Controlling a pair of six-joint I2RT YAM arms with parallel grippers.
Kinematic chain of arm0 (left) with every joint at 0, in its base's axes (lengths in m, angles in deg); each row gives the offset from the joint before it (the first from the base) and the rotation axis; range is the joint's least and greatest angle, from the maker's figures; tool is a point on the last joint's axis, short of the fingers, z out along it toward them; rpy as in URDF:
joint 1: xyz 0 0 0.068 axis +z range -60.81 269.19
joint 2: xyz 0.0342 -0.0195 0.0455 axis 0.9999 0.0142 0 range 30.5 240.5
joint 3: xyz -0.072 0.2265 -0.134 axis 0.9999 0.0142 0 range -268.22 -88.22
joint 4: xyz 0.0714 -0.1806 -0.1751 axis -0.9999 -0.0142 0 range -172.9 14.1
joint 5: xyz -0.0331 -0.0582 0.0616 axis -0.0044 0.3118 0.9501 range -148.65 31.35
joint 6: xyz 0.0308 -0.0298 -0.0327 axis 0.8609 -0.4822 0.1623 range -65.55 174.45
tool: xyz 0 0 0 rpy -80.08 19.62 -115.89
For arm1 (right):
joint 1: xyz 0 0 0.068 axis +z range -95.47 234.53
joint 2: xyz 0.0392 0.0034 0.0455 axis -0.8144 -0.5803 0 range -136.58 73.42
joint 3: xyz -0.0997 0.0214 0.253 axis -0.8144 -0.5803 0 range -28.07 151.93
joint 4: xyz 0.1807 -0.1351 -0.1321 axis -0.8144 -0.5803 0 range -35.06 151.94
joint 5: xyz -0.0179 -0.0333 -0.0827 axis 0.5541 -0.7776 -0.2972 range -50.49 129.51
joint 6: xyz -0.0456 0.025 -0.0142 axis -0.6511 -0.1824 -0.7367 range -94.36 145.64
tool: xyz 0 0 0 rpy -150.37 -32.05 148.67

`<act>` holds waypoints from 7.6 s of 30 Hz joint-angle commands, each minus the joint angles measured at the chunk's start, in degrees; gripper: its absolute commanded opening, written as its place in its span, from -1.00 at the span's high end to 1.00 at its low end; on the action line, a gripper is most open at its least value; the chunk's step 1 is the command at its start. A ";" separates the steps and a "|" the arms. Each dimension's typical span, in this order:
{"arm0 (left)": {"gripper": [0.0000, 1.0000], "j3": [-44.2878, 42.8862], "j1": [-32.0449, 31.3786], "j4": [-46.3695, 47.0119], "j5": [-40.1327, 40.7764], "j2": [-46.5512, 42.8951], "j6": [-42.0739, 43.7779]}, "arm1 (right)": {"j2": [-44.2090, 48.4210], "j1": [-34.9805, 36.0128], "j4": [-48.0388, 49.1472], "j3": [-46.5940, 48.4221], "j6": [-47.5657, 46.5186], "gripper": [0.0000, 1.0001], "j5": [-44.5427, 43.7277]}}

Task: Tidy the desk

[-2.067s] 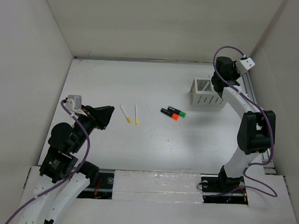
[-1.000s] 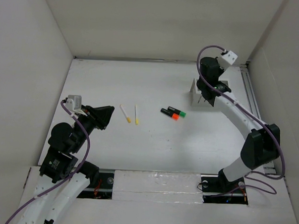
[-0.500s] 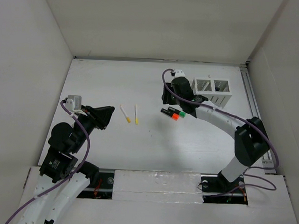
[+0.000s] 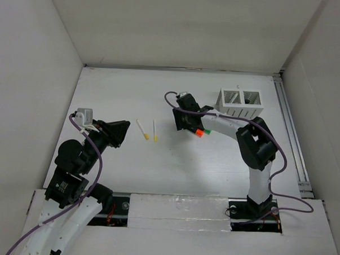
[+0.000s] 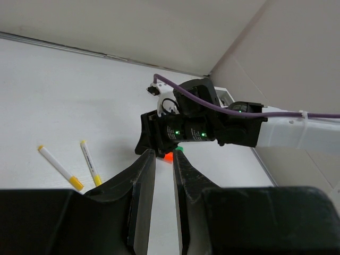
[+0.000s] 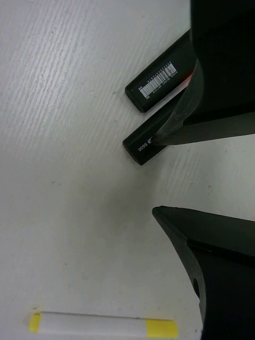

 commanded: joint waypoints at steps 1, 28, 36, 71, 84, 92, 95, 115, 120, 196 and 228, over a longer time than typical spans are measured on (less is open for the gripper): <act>0.66 -1.01 -0.29 2.69 -0.58 0.08 0.59 | -1.29 0.35 -2.21 4.45 -1.95 -0.09 -1.75; 0.66 -0.84 -0.29 2.52 -0.41 -0.27 0.59 | -7.27 0.35 -6.70 7.97 -1.60 -0.04 -9.49; 0.66 -0.92 -0.29 2.43 -0.32 -0.53 0.59 | -4.19 -1.41 -7.40 5.77 -1.68 -0.13 -4.30; 0.66 -0.92 -0.29 2.52 -0.58 -0.10 0.59 | 0.28 -3.25 -3.72 1.13 3.06 0.83 -0.97; 0.66 -0.92 -0.29 2.78 -0.85 -0.09 0.51 | 9.60 -4.76 -0.73 -5.72 6.84 0.35 2.38; 0.66 -0.84 -0.29 2.78 -1.11 -0.18 0.59 | 11.55 -3.61 0.07 -10.32 5.09 -0.46 -1.31; 0.66 -0.84 -0.29 2.61 -0.76 -0.53 0.59 | 8.12 -2.81 -2.39 -7.34 3.94 -0.49 -2.53; 0.66 -1.01 -0.29 2.52 -0.58 -0.71 0.68 | -0.59 0.79 -10.04 -0.82 2.71 0.53 -7.37; 0.66 -0.92 -0.29 2.52 -0.67 -0.71 0.68 | 0.46 0.27 -9.08 -1.78 3.68 0.74 -5.53; 0.66 -0.84 -0.29 2.78 -1.20 -0.71 0.68 | 2.40 -1.76 -6.35 -8.11 14.40 0.03 -3.86; 0.66 -0.84 -0.29 2.69 -1.11 -0.97 0.68 | 39.58 -32.23 12.89 -14.72 29.78 1.00 -5.15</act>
